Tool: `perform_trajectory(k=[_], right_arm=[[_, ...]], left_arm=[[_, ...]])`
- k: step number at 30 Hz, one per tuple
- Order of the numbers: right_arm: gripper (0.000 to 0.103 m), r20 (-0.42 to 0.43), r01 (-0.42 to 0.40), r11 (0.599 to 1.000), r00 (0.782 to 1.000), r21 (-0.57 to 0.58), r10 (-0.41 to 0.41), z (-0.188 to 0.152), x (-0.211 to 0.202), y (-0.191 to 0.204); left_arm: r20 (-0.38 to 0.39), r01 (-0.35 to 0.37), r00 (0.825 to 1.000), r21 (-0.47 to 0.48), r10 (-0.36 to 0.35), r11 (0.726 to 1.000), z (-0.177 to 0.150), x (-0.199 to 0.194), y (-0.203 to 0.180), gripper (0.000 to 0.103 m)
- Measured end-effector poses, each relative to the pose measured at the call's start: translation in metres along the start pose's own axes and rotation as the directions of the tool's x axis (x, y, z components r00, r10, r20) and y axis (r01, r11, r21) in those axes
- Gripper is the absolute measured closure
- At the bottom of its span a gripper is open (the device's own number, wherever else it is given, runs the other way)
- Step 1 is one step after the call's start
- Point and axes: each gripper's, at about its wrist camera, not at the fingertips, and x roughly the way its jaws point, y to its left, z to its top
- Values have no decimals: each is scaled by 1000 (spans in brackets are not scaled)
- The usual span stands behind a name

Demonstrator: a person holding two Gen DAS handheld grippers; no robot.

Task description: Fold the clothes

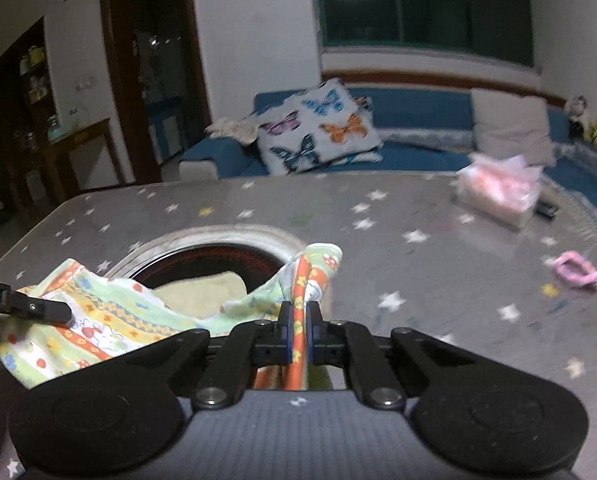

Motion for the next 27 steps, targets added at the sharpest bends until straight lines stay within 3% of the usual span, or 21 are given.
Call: perform_trajectory(k=[6, 14, 18, 22, 23, 25, 27], right_arm=[[98, 47, 116, 993, 992, 36, -118, 10, -28, -44], [98, 61, 254, 960, 963, 119, -263, 7, -52, -109], [98, 27, 326, 931, 942, 165, -334, -7, -54, -143], [96, -67, 372, 908, 928, 191, -366, -31, -43, -164], [94, -85, 383, 904, 924, 191, -374, -35, -40, -167], [91, -108, 401, 897, 916, 187, -387, -42, -35, -171], [91, -107, 402, 896, 915, 190, -389, -44, -34, -172]], left_arm=[[-21, 59, 998, 96, -57, 994, 9, 34, -64, 93], [-49, 134, 991, 216, -126, 967, 15, 85, -145, 93], [-86, 150, 988, 268, -132, 952, 8, 114, -173, 93], [-150, 125, 986, 331, -79, 935, -7, 142, -184, 89], [-148, 105, 987, 343, -57, 934, -10, 145, -183, 86], [-140, 66, 990, 354, -18, 933, -13, 149, -177, 67], [-124, 34, 992, 352, 10, 935, -11, 151, -170, 58]])
